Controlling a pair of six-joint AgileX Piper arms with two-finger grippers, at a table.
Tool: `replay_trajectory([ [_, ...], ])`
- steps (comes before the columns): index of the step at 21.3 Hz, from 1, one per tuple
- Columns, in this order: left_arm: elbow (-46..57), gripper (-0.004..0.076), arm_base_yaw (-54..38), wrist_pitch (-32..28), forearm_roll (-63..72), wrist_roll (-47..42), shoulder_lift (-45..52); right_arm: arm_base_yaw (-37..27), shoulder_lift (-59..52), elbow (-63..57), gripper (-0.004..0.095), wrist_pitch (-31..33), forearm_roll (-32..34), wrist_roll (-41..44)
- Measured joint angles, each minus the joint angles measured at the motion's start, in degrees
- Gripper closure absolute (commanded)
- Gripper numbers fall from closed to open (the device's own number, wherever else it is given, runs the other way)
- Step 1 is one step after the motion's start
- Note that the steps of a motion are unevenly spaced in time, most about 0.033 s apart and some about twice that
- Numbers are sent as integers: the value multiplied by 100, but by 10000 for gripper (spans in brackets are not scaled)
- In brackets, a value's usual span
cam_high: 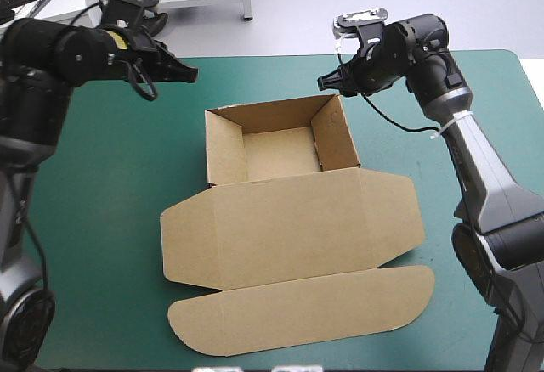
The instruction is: Fold the box
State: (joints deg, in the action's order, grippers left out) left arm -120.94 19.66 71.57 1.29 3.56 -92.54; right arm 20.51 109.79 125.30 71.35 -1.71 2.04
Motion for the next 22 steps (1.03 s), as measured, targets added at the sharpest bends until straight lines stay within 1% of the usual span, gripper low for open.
replay_trajectory([
  [4, 47, 734, 0, 5, 39, 316, 715, 0, -98, 0, 495, 2, 0, -97],
  [6, 290, 734, 0, 7, 56, 442, 1228, 0, -104, 0, 495, 2, 0, -161],
  [7, 560, 734, 0, 7, 67, 521, 1594, 0, -104, 0, 495, 2, 0, -254],
  [10, 1355, 734, 0, 12, 67, 572, 2273, 0, -36, 0, 495, 2, -6, -452],
  [11, 1931, 734, 0, -10, 67, 583, 2677, 0, 40, 0, 495, 2, -11, -470],
  [12, 2191, 734, 0, -48, 67, 588, 2893, 0, 98, 0, 495, 2, -11, -477],
  [14, 3547, 734, 0, -568, 67, 584, 3774, 0, 413, 0, 495, 2, -11, -490],
  [15, 3916, 734, 0, -728, 67, 578, 4020, 0, 533, 0, 495, 2, -11, -495],
  [16, 4634, 734, 0, -1001, 67, 528, 4462, 0, 693, 0, 495, 2, -5, -495],
  [17, 4981, 734, 0, -1151, 52, 484, 4702, 0, 792, 0, 495, 2, -5, -495],
  [18, 5583, 734, 0, -1411, 14, 351, 5180, 0, 973, 0, 495, 2, -5, -495],
  [19, 5906, 734, 0, -1547, -11, 262, 5405, 0, 1087, 0, 495, 2, -5, -495],
  [20, 6462, 734, 0, -1793, -70, 107, 5780, 0, 1241, 0, 495, 2, -5, -495],
  [22, 7039, 734, 0, -1941, -129, -31, 6128, 0, 1402, 0, 495, 2, -5, -490],
])
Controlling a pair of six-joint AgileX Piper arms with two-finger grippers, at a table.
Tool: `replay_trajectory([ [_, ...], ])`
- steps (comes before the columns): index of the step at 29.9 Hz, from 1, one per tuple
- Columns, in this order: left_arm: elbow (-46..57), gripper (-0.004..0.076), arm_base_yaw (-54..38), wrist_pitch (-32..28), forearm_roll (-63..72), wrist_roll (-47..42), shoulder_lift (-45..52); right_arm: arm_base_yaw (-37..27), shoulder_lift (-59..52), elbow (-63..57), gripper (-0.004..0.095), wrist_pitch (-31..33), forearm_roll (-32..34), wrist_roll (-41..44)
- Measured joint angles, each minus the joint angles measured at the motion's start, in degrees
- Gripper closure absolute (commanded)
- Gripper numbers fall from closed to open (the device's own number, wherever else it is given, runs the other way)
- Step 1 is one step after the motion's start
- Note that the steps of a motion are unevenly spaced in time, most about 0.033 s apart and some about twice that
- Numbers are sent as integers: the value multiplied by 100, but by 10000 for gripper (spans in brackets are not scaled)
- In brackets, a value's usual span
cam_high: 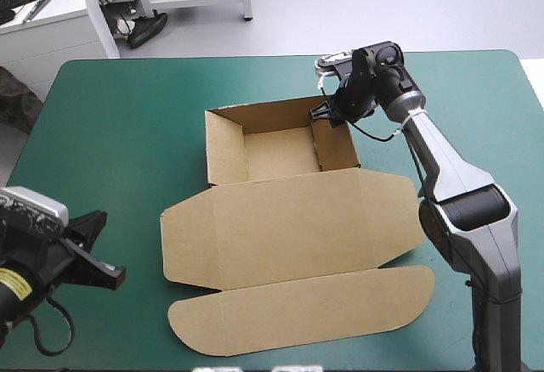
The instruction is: Fold the box
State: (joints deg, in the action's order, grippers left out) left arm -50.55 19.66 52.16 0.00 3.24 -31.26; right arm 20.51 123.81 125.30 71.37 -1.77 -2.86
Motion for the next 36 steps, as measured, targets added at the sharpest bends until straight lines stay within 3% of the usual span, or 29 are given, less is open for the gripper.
replay_trajectory([
  [10, 2172, 734, 0, -443, -43, -432, 1438, 0, 438, 0, 524, -22, -31, 18],
  [13, 2509, 734, 0, -633, -43, -582, 1765, 0, 501, 0, 671, -34, -35, 51],
  [16, 2667, 734, 0, -769, -43, -632, 1992, 0, 513, 0, 907, -34, -37, 64],
  [17, 2680, 734, 0, -784, -45, -632, 2037, 0, 513, 0, 922, -34, -37, 64],
  [27, 2712, 734, 0, -867, -105, -655, 2096, -182, 513, 0, 928, -55, 430, 251],
  [36, 2712, 734, 0, -867, -129, -666, 2096, -1973, 507, 0, 928, -32, 567, 232],
])
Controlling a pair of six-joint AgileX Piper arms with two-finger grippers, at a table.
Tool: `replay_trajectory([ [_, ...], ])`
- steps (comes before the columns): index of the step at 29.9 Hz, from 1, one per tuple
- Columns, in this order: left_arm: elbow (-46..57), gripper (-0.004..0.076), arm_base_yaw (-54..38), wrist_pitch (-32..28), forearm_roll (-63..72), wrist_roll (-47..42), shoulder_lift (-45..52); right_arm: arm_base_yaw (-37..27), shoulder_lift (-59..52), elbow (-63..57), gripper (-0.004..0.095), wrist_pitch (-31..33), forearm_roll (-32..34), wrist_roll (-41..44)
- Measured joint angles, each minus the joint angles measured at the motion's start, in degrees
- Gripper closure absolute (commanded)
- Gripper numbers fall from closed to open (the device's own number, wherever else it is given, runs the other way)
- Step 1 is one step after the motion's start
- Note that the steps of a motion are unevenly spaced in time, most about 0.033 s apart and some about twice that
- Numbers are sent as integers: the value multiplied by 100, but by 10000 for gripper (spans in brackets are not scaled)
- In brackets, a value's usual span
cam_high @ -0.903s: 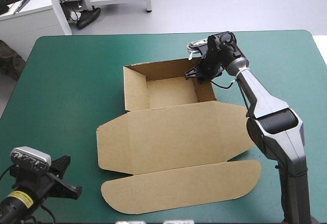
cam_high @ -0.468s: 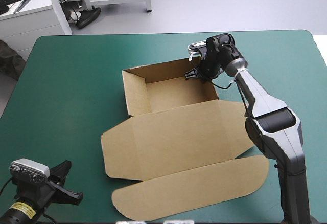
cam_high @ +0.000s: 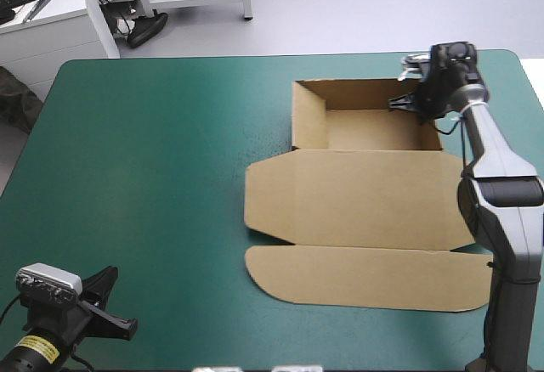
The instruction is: Fold the box
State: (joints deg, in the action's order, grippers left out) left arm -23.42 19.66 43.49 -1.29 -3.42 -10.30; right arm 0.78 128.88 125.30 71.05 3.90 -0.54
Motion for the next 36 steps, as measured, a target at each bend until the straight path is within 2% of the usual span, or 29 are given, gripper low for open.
replay_trajectory([
  [6, 0, 734, 0, 0, 0, -6, 0, -1311, -5, 0, 928, 0, 86, -60],
  [9, 0, 734, 0, 0, 0, -6, 0, -1741, -5, 0, 928, 0, 97, -101],
  [15, 0, 734, 0, 0, 0, -6, 0, -2202, -5, 0, 928, 25, 97, -111],
  [21, 0, 734, 0, 0, -87, -6, 0, -2283, 98, 0, 909, 20, 70, -119],
  [23, 0, 734, 0, 0, -109, -6, 0, -2297, 118, 0, 855, 14, 18, -130],
  [26, 0, 734, 0, 0, -109, -6, 0, -2309, 118, 12, 721, 14, -6, -221],
  [30, 0, 734, 0, 0, -131, -6, 0, -2309, 118, 14, 482, -6, 6, -505],
  [32, 0, 734, 0, 0, -145, -6, 0, -2309, 93, 14, 393, -6, -1, -583],
  [34, 0, 734, 0, 0, -151, -6, 0, -2309, 12, 14, 351, -6, 24, -605],
  [36, 0, 734, 0, 0, -151, -6, 0, -2309, -124, 14, 349, -6, 108, -625],
])
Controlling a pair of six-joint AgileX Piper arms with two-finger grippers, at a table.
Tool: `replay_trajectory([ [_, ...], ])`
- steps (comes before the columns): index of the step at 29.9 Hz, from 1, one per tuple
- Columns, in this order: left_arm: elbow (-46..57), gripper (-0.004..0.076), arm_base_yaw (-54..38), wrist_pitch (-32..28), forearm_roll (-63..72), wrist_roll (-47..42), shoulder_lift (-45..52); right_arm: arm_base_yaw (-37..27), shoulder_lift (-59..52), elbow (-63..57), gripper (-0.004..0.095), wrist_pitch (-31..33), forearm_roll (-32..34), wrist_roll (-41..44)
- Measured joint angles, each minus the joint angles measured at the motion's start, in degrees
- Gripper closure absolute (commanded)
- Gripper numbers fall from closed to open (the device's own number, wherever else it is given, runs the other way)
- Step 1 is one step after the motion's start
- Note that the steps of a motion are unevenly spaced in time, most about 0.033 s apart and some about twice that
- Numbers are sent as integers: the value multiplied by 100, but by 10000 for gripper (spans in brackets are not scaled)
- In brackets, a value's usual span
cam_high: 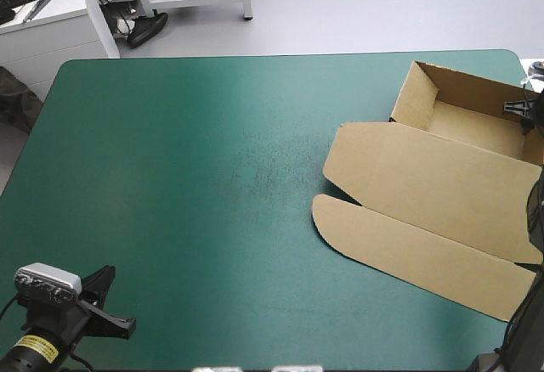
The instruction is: Fold the box
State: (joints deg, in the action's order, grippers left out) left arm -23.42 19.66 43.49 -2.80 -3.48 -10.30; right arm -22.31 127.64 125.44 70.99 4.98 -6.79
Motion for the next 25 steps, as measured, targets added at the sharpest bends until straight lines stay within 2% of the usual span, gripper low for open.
replay_trajectory([
  [7, 0, 734, 0, 0, 0, 0, 0, 0, -811, 4, 356, 13, 208, -5],
  [10, 0, 734, 0, 0, 0, 0, 0, 0, -1281, 4, 376, 37, -58, 1],
  [13, 0, 734, 0, 0, 0, 0, 0, 0, -1770, 4, 535, 37, -603, 1],
  [17, 0, 734, 0, 0, 0, 0, 0, 81, -2493, -81, 917, 37, -1385, -98],
  [25, 0, 734, 0, 0, 1, 0, 0, 1021, -3982, -1357, 921, 37, -1610, -699],
])
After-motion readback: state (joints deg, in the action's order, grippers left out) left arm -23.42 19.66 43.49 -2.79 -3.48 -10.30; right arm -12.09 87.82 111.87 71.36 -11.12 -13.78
